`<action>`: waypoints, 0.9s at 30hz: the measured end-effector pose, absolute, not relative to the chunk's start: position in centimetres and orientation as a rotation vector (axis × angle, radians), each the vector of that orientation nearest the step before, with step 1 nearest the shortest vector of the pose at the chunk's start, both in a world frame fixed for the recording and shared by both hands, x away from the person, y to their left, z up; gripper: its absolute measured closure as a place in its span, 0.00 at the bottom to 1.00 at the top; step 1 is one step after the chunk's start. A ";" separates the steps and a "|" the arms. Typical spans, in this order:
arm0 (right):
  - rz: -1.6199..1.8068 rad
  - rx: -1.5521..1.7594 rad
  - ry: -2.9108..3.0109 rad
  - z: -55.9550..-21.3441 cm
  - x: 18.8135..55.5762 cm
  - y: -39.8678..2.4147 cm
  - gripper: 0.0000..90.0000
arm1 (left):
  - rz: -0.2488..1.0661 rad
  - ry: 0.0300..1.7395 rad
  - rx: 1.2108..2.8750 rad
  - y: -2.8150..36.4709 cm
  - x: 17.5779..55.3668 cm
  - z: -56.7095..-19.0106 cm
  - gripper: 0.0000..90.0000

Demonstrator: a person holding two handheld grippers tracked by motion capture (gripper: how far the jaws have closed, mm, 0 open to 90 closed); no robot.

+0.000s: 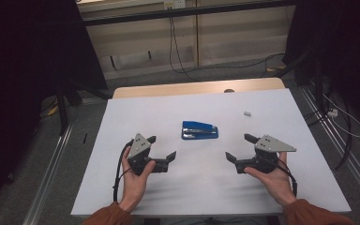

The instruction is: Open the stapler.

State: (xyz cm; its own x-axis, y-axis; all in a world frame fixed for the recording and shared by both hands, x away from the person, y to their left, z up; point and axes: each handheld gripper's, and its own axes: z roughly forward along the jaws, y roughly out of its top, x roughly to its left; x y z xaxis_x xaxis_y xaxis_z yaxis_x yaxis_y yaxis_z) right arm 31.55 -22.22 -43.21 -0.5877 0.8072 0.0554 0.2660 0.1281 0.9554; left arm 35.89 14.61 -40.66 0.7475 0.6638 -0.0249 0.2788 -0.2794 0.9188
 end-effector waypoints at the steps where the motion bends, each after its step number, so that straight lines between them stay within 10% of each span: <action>1: 1.468 1.025 1.929 -43.2 31.6 -22.1 0.03 | 0.451 0.721 1.868 14.4 36.0 -40.6 0.06; 27: 1.463 1.001 1.967 -41.9 35.2 -18.4 0.09 | 0.511 0.717 1.856 11.4 41.6 -39.1 0.08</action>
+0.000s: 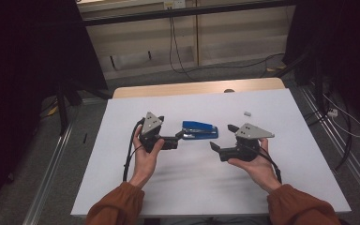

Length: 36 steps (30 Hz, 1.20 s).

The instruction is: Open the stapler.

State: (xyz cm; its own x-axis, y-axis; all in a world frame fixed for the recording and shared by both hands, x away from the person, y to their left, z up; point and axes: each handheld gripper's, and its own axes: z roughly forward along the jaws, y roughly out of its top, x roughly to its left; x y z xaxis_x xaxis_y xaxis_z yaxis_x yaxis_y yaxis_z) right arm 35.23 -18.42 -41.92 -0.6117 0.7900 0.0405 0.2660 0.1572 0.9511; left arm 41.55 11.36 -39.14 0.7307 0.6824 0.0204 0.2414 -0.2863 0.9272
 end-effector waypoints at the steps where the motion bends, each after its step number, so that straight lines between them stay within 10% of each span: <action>1: 1.461 0.995 1.966 -41.8 35.4 -18.3 0.09 | 0.506 0.720 1.859 11.3 41.8 -39.2 0.08; 27: 1.497 0.973 2.003 -42.8 38.1 -16.3 0.40 | 0.444 0.737 1.834 9.8 46.8 -39.7 0.04; 36: 1.557 0.949 2.026 -42.9 38.1 -16.3 0.81 | 0.473 0.800 1.838 9.9 47.2 -40.1 0.05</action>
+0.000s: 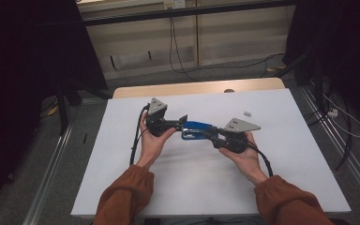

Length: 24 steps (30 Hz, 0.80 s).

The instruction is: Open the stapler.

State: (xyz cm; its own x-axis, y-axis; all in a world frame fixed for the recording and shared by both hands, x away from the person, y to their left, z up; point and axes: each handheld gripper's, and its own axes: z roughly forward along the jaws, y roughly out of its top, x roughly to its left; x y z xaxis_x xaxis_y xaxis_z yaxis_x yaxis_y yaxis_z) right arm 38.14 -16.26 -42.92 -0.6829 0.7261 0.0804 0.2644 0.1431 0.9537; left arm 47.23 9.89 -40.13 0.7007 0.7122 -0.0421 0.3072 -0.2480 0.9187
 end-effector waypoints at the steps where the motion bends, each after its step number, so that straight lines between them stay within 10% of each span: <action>1: 1.560 0.943 2.031 -42.9 38.1 -16.2 0.85 | 0.468 0.800 1.841 9.8 47.2 -40.2 0.06; 6: 1.559 0.931 2.050 -43.0 38.0 -16.0 1.00 | 0.452 0.784 1.899 9.7 47.1 -40.5 0.08; 24: 1.529 0.943 2.119 -43.7 38.3 -15.9 1.00 | 0.421 0.795 1.907 10.4 47.0 -40.9 0.72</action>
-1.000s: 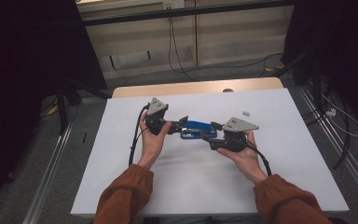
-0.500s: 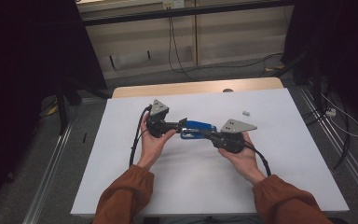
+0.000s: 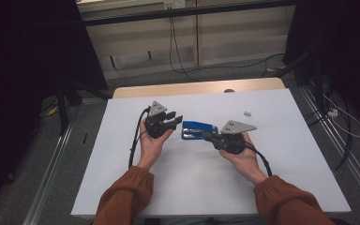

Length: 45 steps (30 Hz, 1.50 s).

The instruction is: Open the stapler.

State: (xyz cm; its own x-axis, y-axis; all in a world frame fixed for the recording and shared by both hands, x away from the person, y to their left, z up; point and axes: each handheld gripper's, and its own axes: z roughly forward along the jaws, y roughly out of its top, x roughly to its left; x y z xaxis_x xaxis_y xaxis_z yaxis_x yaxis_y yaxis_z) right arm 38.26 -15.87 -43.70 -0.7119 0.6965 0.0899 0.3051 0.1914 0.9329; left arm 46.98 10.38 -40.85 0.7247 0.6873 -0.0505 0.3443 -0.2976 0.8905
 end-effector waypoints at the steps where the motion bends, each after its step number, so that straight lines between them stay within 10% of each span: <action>1: 1.528 0.944 2.120 -43.7 38.3 -15.9 1.00 | 0.396 0.796 1.903 10.4 47.0 -40.9 0.76; 9: 1.504 0.953 2.145 -44.2 38.7 -15.4 1.00 | 0.388 0.784 1.935 10.5 46.9 -41.1 1.00; 45: 1.237 1.006 2.307 -45.6 43.1 -12.7 1.00 | 0.338 0.824 2.047 10.5 48.3 -43.7 1.00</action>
